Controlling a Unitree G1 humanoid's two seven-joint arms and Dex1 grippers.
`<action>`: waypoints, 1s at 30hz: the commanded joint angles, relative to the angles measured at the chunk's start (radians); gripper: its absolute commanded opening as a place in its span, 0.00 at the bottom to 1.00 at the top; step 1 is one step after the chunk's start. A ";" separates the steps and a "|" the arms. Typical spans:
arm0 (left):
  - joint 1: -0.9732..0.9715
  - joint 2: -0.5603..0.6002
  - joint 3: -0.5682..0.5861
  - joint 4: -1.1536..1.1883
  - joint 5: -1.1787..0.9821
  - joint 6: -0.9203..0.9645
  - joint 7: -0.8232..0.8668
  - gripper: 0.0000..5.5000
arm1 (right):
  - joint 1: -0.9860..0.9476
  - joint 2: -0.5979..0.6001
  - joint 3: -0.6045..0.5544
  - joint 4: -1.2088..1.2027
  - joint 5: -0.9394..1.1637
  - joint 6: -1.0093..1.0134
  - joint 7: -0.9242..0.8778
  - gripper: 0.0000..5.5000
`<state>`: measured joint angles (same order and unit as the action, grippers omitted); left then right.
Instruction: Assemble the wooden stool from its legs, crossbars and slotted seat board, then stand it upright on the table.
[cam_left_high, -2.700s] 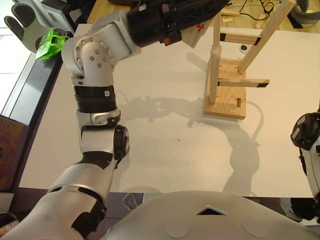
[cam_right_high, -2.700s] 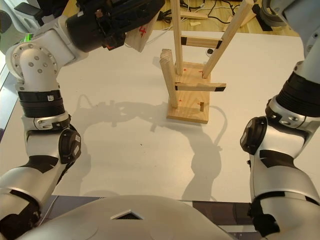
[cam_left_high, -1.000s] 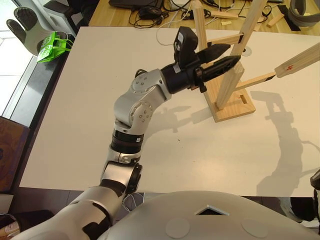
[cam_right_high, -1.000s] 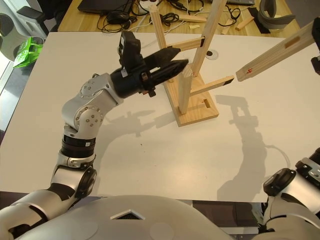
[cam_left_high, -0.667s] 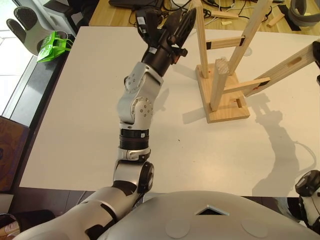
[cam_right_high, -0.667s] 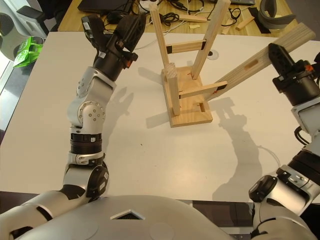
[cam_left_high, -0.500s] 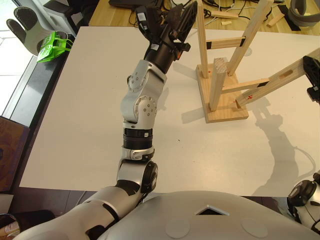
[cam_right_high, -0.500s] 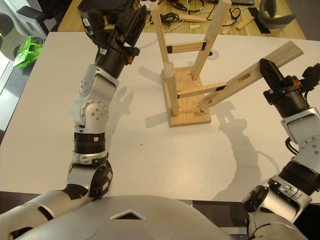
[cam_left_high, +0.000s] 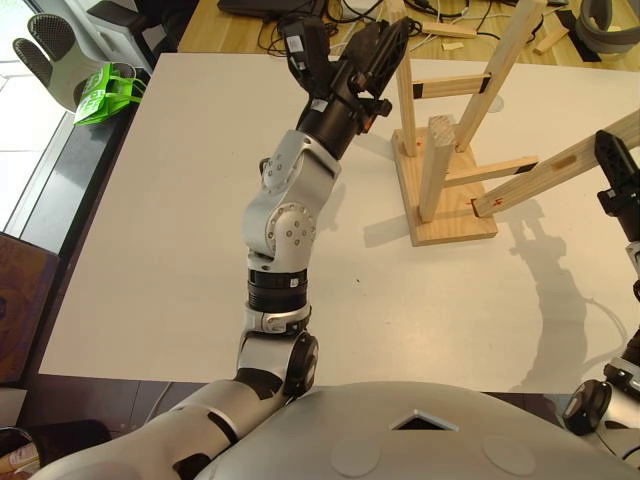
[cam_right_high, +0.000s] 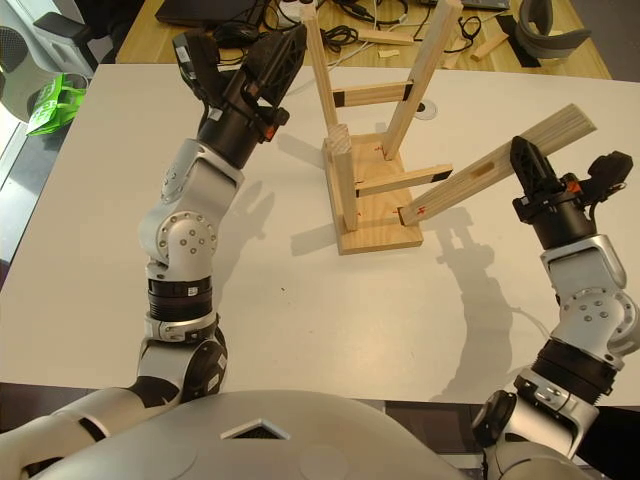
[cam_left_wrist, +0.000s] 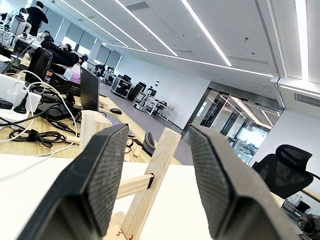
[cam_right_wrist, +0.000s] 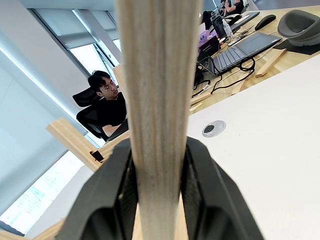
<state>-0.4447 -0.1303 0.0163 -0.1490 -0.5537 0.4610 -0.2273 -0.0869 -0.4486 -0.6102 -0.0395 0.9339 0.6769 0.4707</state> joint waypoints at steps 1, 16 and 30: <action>0.016 -0.003 -0.007 -0.023 -0.007 0.024 0.017 0.41 | -0.001 -0.028 0.016 0.009 -0.035 -0.029 0.023 0.18; 0.044 -0.017 -0.025 -0.032 -0.004 0.011 0.025 0.41 | 0.009 -0.165 0.115 0.083 -0.167 -0.091 0.156 0.18; 0.046 -0.034 -0.042 -0.027 0.006 -0.029 0.037 0.41 | -0.108 -0.262 0.234 0.303 -0.264 -0.105 0.263 0.18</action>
<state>-0.4049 -0.1397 -0.0122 -0.1751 -0.5581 0.4399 -0.2013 -0.2205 -0.6878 -0.4150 0.2161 0.7586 0.5537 0.7374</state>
